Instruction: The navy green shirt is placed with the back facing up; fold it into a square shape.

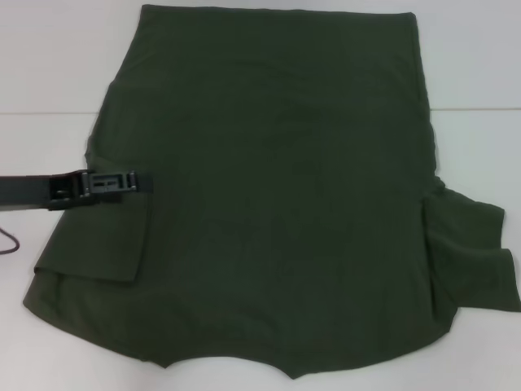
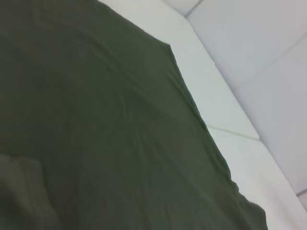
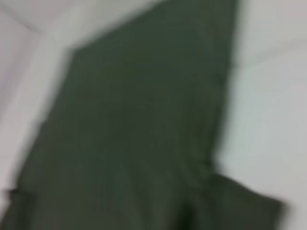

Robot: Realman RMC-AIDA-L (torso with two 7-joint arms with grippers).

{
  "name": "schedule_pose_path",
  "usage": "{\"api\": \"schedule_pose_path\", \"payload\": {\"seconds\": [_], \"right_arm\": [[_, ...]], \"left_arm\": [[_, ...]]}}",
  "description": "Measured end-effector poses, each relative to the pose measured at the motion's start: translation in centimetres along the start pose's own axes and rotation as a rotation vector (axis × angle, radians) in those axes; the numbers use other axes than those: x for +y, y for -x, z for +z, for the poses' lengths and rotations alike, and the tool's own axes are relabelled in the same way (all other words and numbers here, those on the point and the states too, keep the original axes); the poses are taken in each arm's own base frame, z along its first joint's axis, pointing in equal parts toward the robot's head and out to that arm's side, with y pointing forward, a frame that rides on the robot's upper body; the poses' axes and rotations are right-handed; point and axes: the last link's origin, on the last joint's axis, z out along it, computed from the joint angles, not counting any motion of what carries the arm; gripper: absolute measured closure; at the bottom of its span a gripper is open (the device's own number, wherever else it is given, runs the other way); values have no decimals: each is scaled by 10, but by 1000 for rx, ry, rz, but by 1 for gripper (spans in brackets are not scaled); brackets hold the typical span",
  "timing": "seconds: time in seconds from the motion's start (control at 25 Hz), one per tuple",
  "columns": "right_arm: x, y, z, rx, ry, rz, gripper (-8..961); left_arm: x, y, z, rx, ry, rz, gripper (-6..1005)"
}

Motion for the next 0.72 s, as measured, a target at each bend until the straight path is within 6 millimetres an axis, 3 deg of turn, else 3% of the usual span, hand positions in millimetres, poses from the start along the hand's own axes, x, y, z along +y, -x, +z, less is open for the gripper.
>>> {"api": "schedule_pose_path", "payload": {"seconds": [0.2, 0.72], "right_arm": [[-3, -4, 6, 157, -163, -20, 67], [8, -25, 59, 249, -115, -22, 68]], "left_arm": [[-1, 0, 1, 9, 0, -11, 91], [2, 4, 10, 18, 11, -38, 90]]}}
